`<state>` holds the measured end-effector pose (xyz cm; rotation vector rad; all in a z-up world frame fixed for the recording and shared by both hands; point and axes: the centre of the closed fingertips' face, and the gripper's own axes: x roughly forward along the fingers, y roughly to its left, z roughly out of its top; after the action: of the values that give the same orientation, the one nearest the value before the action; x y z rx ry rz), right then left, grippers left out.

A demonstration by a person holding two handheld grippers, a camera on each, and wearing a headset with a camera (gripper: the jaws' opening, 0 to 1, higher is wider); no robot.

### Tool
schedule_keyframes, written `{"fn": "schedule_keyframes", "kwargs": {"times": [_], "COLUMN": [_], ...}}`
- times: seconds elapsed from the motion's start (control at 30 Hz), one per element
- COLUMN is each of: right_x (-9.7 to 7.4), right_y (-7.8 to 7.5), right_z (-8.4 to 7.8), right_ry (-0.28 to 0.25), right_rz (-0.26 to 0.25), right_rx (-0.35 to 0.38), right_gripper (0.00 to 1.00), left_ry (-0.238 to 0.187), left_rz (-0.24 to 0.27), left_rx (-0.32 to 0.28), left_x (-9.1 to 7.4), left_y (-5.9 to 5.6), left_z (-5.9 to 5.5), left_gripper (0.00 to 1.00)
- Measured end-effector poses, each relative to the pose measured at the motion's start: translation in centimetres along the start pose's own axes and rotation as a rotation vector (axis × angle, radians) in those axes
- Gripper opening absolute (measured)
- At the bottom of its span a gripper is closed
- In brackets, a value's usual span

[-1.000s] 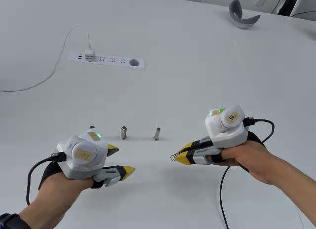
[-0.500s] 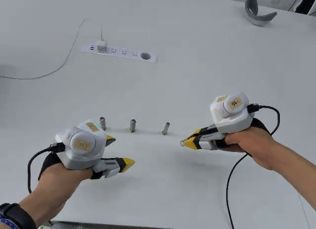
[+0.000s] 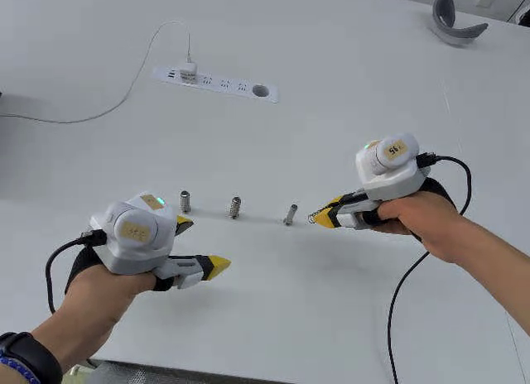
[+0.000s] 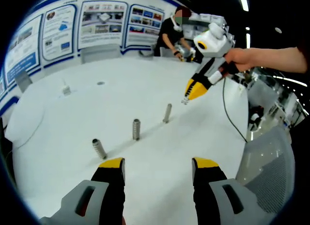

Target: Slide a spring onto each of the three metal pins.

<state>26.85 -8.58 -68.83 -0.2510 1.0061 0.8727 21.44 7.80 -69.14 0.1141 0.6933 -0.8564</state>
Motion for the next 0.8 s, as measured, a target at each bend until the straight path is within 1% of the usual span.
{"fn": "schedule_keyframes", "kwargs": {"times": [0.1,0.2,0.27,0.43,0.53,0.57,0.63,0.8], "right_x": [0.2,0.3,0.5,0.6,0.7,0.7,0.9,1.2], "right_y": [-0.3,-0.5,-0.7,-0.8,-1.0,-1.0,-1.0,-0.9], "right_z": [0.4,0.8,0.9,1.3,1.5,1.7,1.9,2.2], "right_ry": [0.004,0.002,0.007,0.014,0.011,0.011,0.014,0.024], "right_rz": [-0.003,0.000,-0.003,-0.002,-0.001,0.000,0.000,0.009], "right_rx": [-0.010,-0.004,-0.006,-0.018,-0.017,-0.018,-0.024,-0.036], "right_gripper": [0.12,0.12,0.12,0.12,0.12,0.12,0.12,0.12], "left_ry": [-0.002,-0.006,-0.006,-0.013,-0.011,-0.002,0.003,-0.008], "left_rz": [0.003,0.005,0.005,0.010,0.008,0.005,0.005,0.008], "left_rx": [-0.003,-0.007,-0.007,-0.012,-0.015,-0.009,-0.001,-0.012], "left_x": [-0.3,-0.6,-0.6,-1.0,-1.0,-1.1,-1.1,-1.4], "left_y": [0.1,0.2,0.4,0.7,0.6,0.5,0.5,0.6], "left_z": [0.0,0.0,-0.1,-0.1,-0.2,-0.4,-0.6,-0.6], "left_gripper": [0.59,0.61,0.62,0.64,0.65,0.66,0.67,0.68]}}
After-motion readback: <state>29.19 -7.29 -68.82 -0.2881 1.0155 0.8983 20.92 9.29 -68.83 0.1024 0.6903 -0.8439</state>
